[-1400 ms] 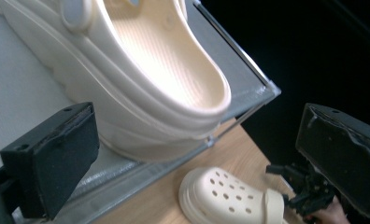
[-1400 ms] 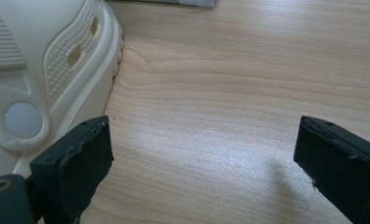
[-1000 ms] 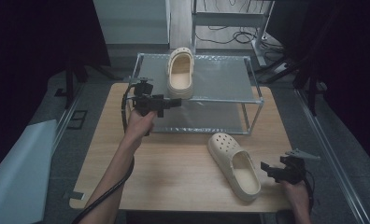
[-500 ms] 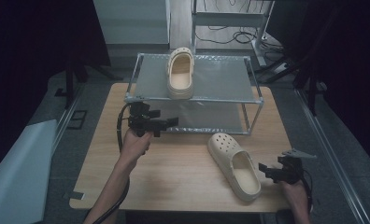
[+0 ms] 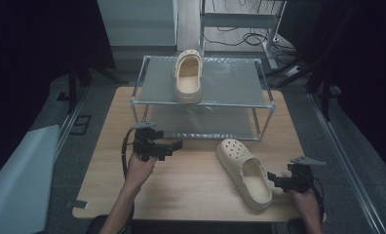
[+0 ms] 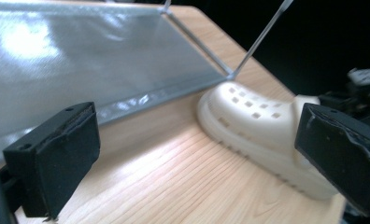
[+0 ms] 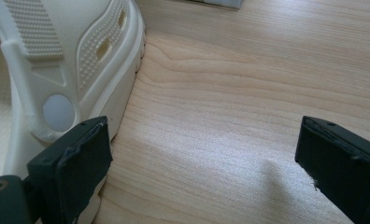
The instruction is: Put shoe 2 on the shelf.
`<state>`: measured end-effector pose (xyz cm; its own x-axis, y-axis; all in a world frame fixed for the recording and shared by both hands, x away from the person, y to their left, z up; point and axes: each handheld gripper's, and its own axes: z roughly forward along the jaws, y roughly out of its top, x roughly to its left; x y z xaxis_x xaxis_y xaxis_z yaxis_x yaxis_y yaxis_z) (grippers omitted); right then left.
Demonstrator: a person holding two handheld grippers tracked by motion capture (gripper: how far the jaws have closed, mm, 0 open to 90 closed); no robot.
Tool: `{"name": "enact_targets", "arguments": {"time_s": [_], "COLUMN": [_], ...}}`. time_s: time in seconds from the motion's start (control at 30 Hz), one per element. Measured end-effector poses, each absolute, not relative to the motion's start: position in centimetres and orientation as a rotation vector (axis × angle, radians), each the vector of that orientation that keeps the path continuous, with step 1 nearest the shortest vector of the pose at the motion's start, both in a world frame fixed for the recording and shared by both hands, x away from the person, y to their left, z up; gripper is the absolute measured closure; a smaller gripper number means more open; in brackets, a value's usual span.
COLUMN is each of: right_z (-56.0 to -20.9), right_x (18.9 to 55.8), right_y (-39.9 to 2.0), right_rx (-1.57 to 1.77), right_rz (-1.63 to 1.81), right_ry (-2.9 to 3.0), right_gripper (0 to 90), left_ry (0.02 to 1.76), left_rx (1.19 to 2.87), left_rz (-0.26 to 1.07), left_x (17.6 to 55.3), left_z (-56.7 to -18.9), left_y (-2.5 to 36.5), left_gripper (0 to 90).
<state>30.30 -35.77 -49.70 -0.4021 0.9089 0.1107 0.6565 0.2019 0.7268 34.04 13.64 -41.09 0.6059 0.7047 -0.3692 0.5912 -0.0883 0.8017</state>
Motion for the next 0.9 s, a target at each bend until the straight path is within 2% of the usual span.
{"name": "enact_targets", "arguments": {"time_s": [0.47,0.9], "right_z": [-50.0,-50.0], "right_x": [30.3,30.0], "right_y": [-35.1,-33.8], "right_rx": [1.459,1.417], "right_rz": [0.988,0.954], "right_ry": [2.203,2.265], "right_gripper": [4.0,4.2], "left_ry": [1.104,1.109], "left_rx": [1.899,2.001], "left_rz": [0.269,0.327], "left_x": [32.3,31.7], "left_z": [-45.7,-48.3], "left_y": [13.5,12.9], "left_gripper": [0.2,0.0]}}
